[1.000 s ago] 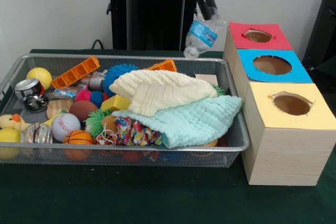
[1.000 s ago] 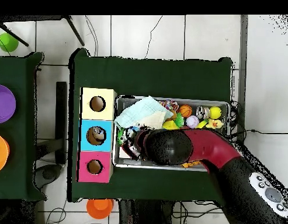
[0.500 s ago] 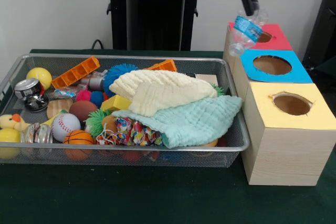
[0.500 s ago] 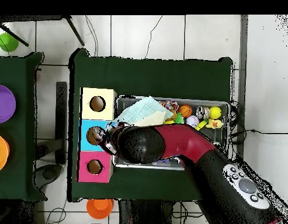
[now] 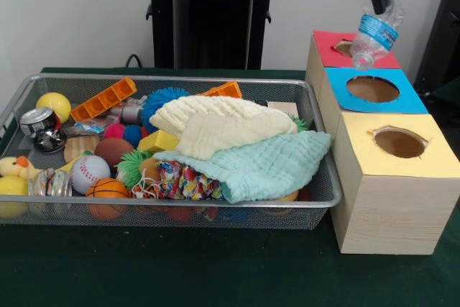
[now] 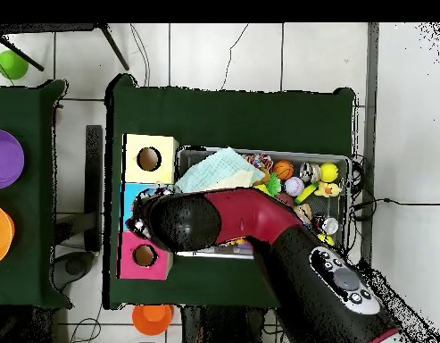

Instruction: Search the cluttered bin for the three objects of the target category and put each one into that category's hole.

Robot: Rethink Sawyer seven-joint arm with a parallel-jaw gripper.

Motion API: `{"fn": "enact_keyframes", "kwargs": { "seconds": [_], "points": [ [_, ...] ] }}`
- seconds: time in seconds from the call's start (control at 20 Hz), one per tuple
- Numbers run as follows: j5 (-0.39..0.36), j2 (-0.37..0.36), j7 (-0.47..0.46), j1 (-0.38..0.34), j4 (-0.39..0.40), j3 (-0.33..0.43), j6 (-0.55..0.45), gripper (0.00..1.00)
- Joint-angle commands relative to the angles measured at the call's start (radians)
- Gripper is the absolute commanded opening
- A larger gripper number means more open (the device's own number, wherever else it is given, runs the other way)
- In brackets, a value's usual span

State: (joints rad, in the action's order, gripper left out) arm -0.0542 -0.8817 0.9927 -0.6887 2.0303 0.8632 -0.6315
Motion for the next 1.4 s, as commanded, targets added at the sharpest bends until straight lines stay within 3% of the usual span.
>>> {"fn": "enact_keyframes", "kwargs": {
  "seconds": [0.05,0.25,0.55,1.4],
  "points": [
    [0.030,0.031,0.283,0.050,0.018,-0.130,0.081,0.00],
    [-0.013,0.068,0.259,0.099,-0.011,-0.206,0.037,0.00],
    [-0.035,0.102,0.234,0.134,-0.015,-0.264,0.069,0.00],
    [0.023,0.124,0.224,0.162,0.000,-0.264,0.130,0.00]
  ]
}}
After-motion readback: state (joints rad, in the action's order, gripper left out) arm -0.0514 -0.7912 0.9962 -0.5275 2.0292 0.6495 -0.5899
